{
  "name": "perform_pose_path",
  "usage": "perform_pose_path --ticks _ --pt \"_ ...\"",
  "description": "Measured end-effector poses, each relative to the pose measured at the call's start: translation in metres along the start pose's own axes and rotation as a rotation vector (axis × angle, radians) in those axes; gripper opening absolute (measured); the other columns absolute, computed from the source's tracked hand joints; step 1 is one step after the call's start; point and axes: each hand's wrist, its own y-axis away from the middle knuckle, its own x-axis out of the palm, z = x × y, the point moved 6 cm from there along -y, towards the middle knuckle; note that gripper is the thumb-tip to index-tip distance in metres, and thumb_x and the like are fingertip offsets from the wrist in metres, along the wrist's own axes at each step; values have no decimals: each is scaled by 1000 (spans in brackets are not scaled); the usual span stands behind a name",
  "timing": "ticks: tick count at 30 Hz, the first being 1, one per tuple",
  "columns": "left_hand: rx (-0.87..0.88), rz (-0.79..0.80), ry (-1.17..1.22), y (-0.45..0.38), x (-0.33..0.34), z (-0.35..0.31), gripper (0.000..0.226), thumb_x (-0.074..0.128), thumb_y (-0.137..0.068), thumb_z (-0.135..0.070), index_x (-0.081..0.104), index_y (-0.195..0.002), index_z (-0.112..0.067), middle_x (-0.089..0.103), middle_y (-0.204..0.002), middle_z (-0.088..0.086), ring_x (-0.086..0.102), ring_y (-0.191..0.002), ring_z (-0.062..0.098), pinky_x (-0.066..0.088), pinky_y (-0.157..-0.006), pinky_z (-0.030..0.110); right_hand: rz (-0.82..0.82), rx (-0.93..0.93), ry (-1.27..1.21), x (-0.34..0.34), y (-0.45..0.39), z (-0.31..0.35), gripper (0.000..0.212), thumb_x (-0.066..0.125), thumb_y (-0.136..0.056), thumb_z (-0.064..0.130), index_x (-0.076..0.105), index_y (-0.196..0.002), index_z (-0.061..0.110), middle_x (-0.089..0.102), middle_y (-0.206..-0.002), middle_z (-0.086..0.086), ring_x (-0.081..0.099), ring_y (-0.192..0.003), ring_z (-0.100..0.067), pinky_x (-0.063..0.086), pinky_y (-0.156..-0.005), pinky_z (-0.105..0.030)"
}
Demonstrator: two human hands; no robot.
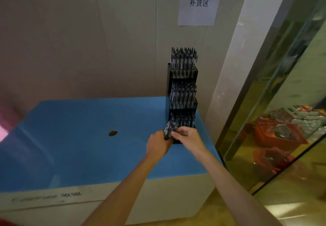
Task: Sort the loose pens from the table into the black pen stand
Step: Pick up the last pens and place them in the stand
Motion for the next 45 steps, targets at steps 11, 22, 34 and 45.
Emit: perform_pose_path --ticks 11,22,34,45 --pt "-38 35 -14 -34 6 31 5 66 -82 -27 61 -81 -24 63 -69 -2 63 -67 21 40 -51 28 -97 54 -193 15 -39 -21 13 68 -94 20 67 -97 7 77 -88 -1 74 -83 -16 56 -75 -24" --pt "-175 -49 60 -59 -7 73 36 62 -89 -24 38 -63 -19 46 -57 -3 44 -52 15 32 -52 27 -386 -165 115 -39 -91 -16 17 69 -94 19 70 -84 6 73 -74 -3 73 -70 -11 63 -72 -40" --pt "-181 -86 20 -79 -10 68 34 59 -88 -23 35 -64 -20 42 -56 -4 39 -51 16 27 -51 27 -284 -300 515 -19 -113 -28 51 71 -92 21 34 -58 17 40 -45 3 43 -42 -19 38 -44 -31" --pt "-135 -74 48 -86 -4 63 37 60 -86 -20 32 -63 -20 38 -55 -4 35 -50 15 25 -50 27 -180 -136 603 -2 -125 -49 32 72 -92 23 65 -65 7 66 -60 -6 65 -58 -18 57 -60 -40"
